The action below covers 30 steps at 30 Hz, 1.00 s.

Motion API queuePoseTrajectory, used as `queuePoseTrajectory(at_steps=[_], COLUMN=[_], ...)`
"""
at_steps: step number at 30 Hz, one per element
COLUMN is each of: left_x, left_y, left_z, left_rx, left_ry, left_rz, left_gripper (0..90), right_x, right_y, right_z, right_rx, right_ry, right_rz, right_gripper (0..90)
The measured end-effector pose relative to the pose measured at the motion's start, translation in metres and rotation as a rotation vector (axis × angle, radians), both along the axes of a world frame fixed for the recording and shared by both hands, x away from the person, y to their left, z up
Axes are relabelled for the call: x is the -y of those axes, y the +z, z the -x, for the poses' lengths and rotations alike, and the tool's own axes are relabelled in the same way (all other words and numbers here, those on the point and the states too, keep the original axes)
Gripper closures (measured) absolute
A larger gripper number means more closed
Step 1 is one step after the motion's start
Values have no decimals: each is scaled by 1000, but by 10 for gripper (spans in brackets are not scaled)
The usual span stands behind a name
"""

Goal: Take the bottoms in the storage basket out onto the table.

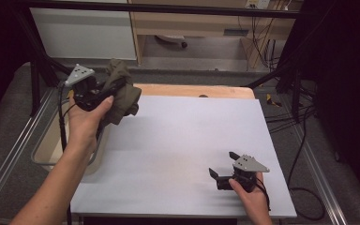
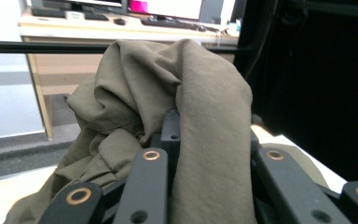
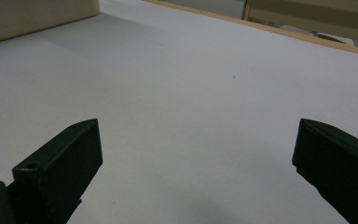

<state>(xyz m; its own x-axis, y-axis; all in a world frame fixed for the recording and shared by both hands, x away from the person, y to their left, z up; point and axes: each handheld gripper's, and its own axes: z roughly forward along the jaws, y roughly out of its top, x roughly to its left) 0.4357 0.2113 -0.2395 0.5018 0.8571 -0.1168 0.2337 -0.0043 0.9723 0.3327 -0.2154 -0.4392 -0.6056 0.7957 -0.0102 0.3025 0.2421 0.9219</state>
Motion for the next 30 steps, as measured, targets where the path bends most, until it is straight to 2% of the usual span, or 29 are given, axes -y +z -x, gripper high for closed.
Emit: queuePoseTrajectory(at_steps=[6, 10, 17, 30], left_x=[30, 43, 53, 67], left_y=[-20, -29, -38, -45], left_z=[3, 3, 3, 10], left_rx=[-28, -44, -59, -59], left_ry=[-49, -66, -83, -112], left_rz=[-14, -17, -28, -39], left_gripper=[722, 721, 720, 720], right_x=[0, 2, 2, 1], right_y=[0, 1, 1, 0], right_z=[0, 0, 0, 0], right_rx=[3, 3, 5, 3], right_ry=[0, -1, 0, 1], right_rz=[1, -1, -1, 1], right_gripper=[22, 22, 21, 21])
